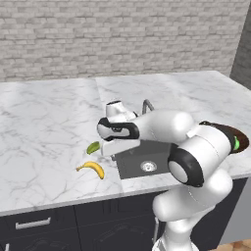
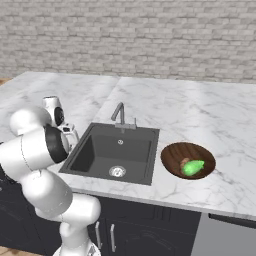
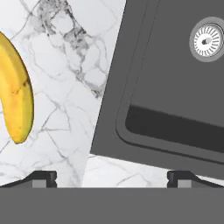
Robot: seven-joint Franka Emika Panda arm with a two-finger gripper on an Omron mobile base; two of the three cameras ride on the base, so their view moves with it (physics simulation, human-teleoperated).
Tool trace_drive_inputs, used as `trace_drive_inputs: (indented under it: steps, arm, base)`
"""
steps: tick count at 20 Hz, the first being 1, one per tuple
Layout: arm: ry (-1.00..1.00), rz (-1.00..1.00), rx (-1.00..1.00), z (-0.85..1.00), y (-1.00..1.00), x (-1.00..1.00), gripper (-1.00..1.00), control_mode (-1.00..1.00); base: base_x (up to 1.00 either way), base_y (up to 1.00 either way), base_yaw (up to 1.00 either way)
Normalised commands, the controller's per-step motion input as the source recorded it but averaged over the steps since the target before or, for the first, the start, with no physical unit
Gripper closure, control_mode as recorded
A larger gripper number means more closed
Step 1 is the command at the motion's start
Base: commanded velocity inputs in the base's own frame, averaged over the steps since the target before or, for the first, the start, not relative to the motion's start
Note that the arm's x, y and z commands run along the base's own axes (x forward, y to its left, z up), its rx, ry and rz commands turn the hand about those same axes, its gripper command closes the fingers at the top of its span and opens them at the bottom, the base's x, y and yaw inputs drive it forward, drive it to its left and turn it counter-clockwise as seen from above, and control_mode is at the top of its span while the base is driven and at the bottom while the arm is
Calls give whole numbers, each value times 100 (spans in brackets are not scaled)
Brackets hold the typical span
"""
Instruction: There is a mixed pile of frozen fruits and vegetables on the counter. Locate all the frozen vegetables and place the items in a bowl on the counter. Take all the frozen fruits and defrost them in a running sink.
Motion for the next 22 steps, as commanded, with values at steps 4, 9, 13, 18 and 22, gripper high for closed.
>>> trace_drive_inputs:
  steps: [4, 9, 13, 18, 22]
  arm:
    - [0, 9, 1, -6, 48, 2, -100, -100]
    - [1, 8, 0, -7, 51, 5, -100, -100]
    - [0, 7, -1, -19, 51, 16, -100, -100]
    - [0, 6, -2, -19, 51, 15, -100, -100]
    - [0, 1, -1, -2, 10, 1, -100, -100]
  base:
    - [0, 0, 0]
    - [0, 0, 0]
    - [0, 0, 0]
    - [0, 0, 0]
    - [0, 0, 0]
